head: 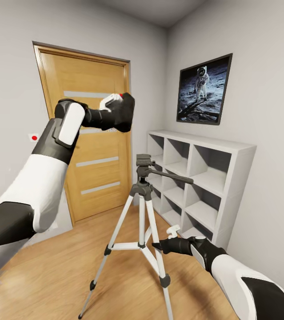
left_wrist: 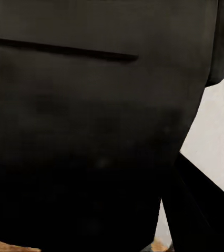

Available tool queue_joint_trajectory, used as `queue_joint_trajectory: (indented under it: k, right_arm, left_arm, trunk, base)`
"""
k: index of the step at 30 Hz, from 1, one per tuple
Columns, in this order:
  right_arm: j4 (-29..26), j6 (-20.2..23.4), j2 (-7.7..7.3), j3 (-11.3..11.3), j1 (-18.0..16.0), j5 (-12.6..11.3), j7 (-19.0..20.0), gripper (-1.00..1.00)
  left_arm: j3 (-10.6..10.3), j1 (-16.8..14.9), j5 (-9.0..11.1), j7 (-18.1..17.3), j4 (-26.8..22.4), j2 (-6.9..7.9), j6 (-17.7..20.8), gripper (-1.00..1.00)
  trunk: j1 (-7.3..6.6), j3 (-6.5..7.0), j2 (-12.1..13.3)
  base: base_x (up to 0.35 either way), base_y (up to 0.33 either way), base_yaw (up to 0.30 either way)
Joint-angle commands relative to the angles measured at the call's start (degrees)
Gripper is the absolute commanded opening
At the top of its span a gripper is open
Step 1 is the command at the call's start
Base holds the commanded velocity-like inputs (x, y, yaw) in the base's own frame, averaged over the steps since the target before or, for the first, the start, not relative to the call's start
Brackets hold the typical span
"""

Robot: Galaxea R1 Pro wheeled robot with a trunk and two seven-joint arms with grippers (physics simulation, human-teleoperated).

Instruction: Attach the digital camera to the camera tripod in the bedroom.

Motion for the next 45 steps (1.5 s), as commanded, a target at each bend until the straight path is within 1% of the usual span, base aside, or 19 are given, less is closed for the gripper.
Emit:
queue_joint_trajectory:
  k: [1, 2, 4, 5, 6, 10, 14, 21, 24, 26, 28, 30, 31, 32, 34, 38, 39, 40, 45]
  right_arm:
    - [0.32, 1.17, 0.0, 0.57, 0.02, 2.35, -4.36, -1.0]
    - [0.32, 1.17, 0.0, 0.57, 0.02, 2.35, -4.36, -1.0]
    - [0.32, 1.17, 0.0, 0.57, 0.02, 2.35, -4.36, -1.0]
    - [0.32, 1.17, 0.0, 0.57, 0.02, 2.35, -4.36, -1.0]
    - [0.32, 1.17, 0.0, 0.57, 0.02, 2.34, -4.36, -1.0]
    - [0.32, 1.17, 0.0, 0.57, 0.02, 2.34, -4.36, -1.0]
    - [0.32, 1.17, 0.0, 0.57, 0.02, 2.31, -4.36, -1.0]
    - [0.32, 1.17, 0.0, 0.57, 0.02, 2.27, -4.45, -1.0]
    - [0.32, 1.17, 0.0, 0.57, 0.02, 2.25, -4.45, -1.0]
    - [0.32, 1.17, 0.0, 0.57, 0.02, 2.26, -4.45, -1.0]
    - [0.32, 1.17, 0.0, 0.57, 0.02, 2.26, -4.45, -1.0]
    - [0.32, 1.17, 0.0, 0.55, 0.02, 2.25, -4.45, -1.0]
    - [0.32, 1.17, 0.0, 0.55, 0.02, 2.2, -4.49, -1.0]
    - [0.32, 1.17, 0.0, 0.56, 0.02, 2.19, -4.51, -1.0]
    - [0.32, 1.17, 0.0, 0.56, 0.02, 2.18, -4.53, -1.0]
    - [0.32, 1.17, 0.0, 0.57, 0.02, 2.18, -4.54, -1.0]
    - [0.32, 1.17, 0.0, 0.57, 0.02, 2.18, -4.54, -1.0]
    - [-0.3, 0.73, 0.27, -0.66, 0.02, 0.52, -0.31, -1.0]
    - [-0.48, 0.73, 0.09, -2.21, 0.02, 1.98, -1.73, -1.0]
  left_arm:
    - [-2.9, -0.1, -5.68, -17.73, 0.19, 5.79, -1.46, -1.0]
    - [-3.71, -0.11, -8.66, -24.26, 0.3, 7.7, -3.29, -1.0]
    - [-4.45, -0.12, -13.62, -33.45, 0.42, 9.68, -6.79, -1.0]
    - [-4.61, -0.12, -15.31, -36.3, 0.45, 10.09, -7.99, -1.0]
    - [-4.85, -0.12, -18.73, -41.48, 0.51, 10.62, -10.21, -1.0]
    - [-4.91, -0.13, -27.03, -51.29, 0.04, 11.24, -14.85, -1.0]
    - [-4.87, -0.13, -30.61, -54.07, 0.29, 11.55, -17.72, -1.0]
    - [-5.25, -0.06, -33.16, -55.11, 2.05, 11.38, -23.07, -1.0]
    - [-7.17, -0.08, -35.49, -55.49, 3.84, 9.98, -23.3, -1.0]
    - [-9.68, -0.12, -39.12, -56.18, 4.78, 9.01, -23.25, -1.0]
    - [-12.29, -0.22, -44.57, -58.41, 5.89, 8.38, -22.91, -1.0]
    - [-14.22, -0.74, -52.39, -64.53, 7.89, 7.46, -22.58, -1.0]
    - [-15.09, -3.47, -60.4, -72.07, 9.68, 6.77, -22.78, -1.0]
    - [-15.19, -4.9, -62.29, -73.94, 10.08, 6.84, -22.91, -1.0]
    - [-15.3, -6.98, -64.31, -76.1, 10.49, 7.23, -23.09, -1.0]
    - [-15.37, -8.3, -65.46, -77.32, 10.62, 7.49, -23.65, -1.0]
    - [-15.37, -8.37, -65.53, -77.39, 10.64, 7.51, -23.9, -1.0]
    - [-15.04, -8.21, -65.83, -76.97, 10.31, 7.17, -24.16, -1.0]
    - [-13.44, -8.27, -67.24, -75.03, 8.67, 5.88, -25.41, -1.0]
  trunk:
    - [0.01, -0.1, -0.03]
    - [0.01, -0.1, -0.03]
    - [0.01, -0.1, -0.03]
    - [0.01, -0.1, -0.03]
    - [0.01, -0.1, -0.03]
    - [0.01, -0.1, -0.03]
    - [0.01, -0.1, -0.03]
    - [0.01, -0.1, -0.03]
    - [0.01, -0.1, -0.03]
    - [0.01, -0.1, -0.03]
    - [0.01, -0.1, -0.03]
    - [0.01, -0.1, -0.03]
    - [0.01, -0.1, -0.03]
    - [0.01, -0.1, -0.03]
    - [0.01, -0.1, -0.03]
    - [0.01, -0.1, -0.03]
    - [0.01, -0.1, -0.03]
    - [0.01, -0.08, -0.02]
    - [0.01, -0.08, -0.02]
  base:
    - [0.0, 0.0, 0.0]
    - [0.0, 0.0, 0.0]
    - [0.0, 0.0, 0.0]
    - [0.0, 0.0, 0.0]
    - [0.0, 0.0, 0.0]
    - [0.0, 0.0, 0.0]
    - [0.0, 0.0, 0.0]
    - [0.0, 0.0, 0.0]
    - [0.0, 0.0, 0.0]
    - [0.0, 0.0, 0.0]
    - [0.0, 0.0, 0.0]
    - [0.0, 0.0, 0.0]
    - [0.0, 0.0, 0.0]
    - [0.0, 0.0, 0.0]
    - [0.0, 0.0, 0.0]
    - [0.0, 0.0, 0.0]
    - [0.0, 0.0, 0.0]
    - [0.0, 0.0, 0.0]
    - [0.0, 0.0, 0.0]
